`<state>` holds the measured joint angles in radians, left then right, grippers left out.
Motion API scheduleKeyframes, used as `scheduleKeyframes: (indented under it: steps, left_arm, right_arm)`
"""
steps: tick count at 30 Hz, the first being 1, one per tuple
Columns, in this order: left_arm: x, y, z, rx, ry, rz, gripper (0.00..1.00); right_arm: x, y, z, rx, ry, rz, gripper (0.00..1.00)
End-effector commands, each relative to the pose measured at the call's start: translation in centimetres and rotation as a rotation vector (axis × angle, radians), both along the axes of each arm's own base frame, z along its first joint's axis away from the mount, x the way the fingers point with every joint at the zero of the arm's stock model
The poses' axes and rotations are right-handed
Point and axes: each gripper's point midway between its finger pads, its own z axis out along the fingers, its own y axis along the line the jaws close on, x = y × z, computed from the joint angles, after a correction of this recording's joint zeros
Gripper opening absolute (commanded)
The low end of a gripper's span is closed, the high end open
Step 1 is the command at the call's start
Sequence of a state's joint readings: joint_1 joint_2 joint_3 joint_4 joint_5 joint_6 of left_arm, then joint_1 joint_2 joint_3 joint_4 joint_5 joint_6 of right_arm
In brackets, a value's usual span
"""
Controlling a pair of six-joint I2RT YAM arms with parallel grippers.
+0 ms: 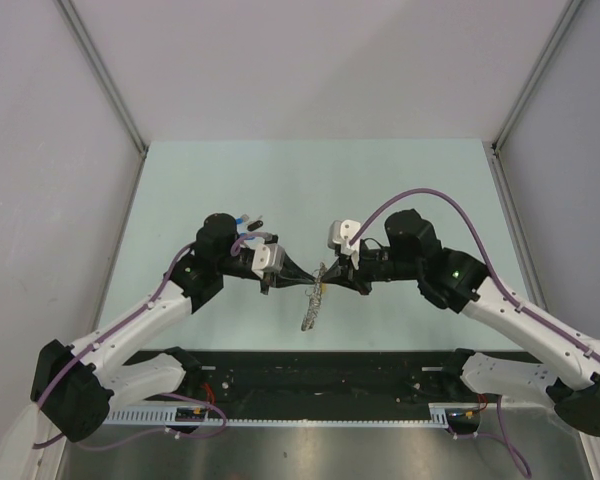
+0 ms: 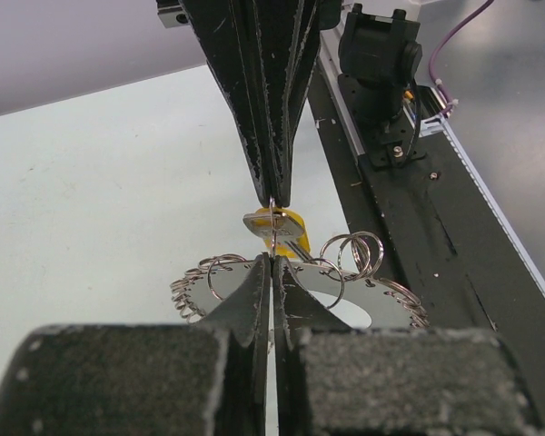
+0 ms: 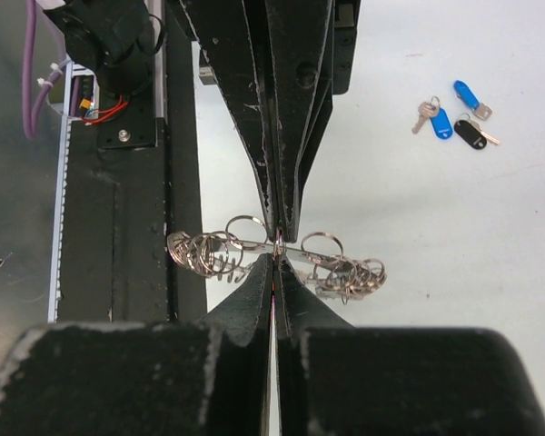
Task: Put the keys on the keyring
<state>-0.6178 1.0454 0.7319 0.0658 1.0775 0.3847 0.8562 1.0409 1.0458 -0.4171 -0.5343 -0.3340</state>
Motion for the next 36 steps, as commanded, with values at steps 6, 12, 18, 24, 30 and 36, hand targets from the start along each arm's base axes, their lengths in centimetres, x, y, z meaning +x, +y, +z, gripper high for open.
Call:
scheduleKeyframes:
  steps: [6,12,18,24,30,36]
  left_arm:
    - [-0.25,-0.18,2.86,-0.079,-0.105,-0.019,0.0]
    - [-0.18,-0.21,2.99,-0.084,-0.108,-0.016,0.0]
    - [-0.1,-0.17,3.03,-0.086,-0.113,-0.008,0.0]
    - [-0.1,-0.16,3.09,-0.087,-0.112,-0.007,0.0]
    - [-0.03,-0.2,2.99,-0.086,-0.11,-0.005,0.0]
    - [0.05,-0.18,3.0,-0.085,-0.11,0.001,0.0]
  right_arm:
    - [-0.03,-1.21,1.56,-0.001,-0.019,-0.05,0.0]
    - [-0.26,-0.95,1.74,0.01,-0.016,-0.03,0.0]
    - [-0.23,-0.79,1.58,0.008,-0.01,-0.027,0.0]
    - [-0.11,-0.69,1.53,0.008,-0.01,-0.028,0.0]
    - [-0.23,-0.49,1.69,0.015,-0.011,-0.017,0.0]
    - [-0.31,-0.54,1.61,0.013,-0.009,-0.015,0.0]
